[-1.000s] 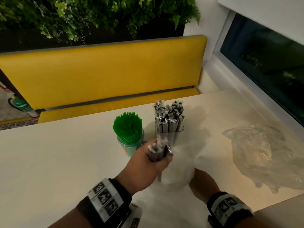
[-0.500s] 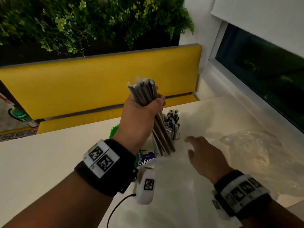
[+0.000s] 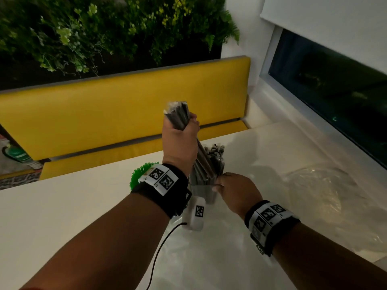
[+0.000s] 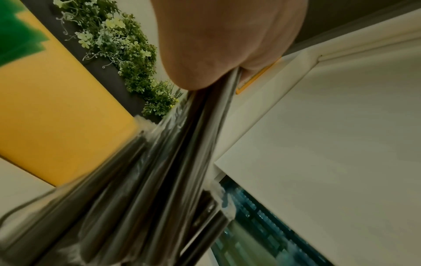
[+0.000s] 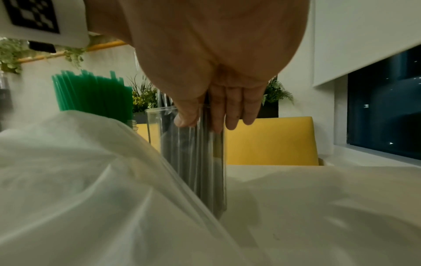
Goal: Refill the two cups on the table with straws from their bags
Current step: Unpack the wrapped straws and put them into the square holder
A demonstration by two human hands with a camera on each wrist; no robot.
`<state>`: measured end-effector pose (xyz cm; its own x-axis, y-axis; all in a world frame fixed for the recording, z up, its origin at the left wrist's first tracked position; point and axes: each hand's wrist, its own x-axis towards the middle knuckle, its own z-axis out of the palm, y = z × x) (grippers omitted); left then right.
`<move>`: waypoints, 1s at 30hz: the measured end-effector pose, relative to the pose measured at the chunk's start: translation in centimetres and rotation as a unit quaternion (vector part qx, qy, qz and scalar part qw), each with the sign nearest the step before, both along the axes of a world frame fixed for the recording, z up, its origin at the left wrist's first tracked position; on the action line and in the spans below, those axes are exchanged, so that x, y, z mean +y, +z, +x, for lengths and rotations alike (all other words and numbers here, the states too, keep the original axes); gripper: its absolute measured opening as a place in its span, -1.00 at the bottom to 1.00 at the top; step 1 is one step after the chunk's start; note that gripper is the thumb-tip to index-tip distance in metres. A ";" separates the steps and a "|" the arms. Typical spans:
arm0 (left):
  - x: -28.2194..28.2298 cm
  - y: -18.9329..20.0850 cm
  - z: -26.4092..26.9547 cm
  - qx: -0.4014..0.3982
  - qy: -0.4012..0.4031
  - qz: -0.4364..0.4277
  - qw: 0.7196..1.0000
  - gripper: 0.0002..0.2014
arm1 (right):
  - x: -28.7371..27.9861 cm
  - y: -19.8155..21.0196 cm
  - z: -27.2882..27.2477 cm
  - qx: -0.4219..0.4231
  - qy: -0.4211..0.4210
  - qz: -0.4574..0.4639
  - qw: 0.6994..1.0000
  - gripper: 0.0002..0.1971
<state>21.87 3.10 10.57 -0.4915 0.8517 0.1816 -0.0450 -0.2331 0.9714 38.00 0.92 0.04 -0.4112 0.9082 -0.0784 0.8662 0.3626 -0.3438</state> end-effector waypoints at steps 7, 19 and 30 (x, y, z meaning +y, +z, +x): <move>-1.3 -5.7 1.0 0.272 -0.054 -0.085 0.957 -0.74 | 0.0 0.3 -0.4 -0.041 0.000 0.000 0.999 -0.73; -5.1 5.0 -1.5 0.332 -0.216 -0.131 0.909 0.12 | 0.0 1.0 -0.5 -0.029 0.005 -0.006 1.000 -0.77; -0.1 -5.3 2.5 0.715 -0.229 -0.200 0.629 -0.21 | -0.1 0.4 -0.6 -0.048 -0.027 0.005 0.998 -0.79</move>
<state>24.40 3.03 5.23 0.2456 0.9626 -0.1147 0.9685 -0.2386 0.0718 37.41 0.82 0.44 -0.3534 0.9296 -0.1051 0.9132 0.3184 -0.2545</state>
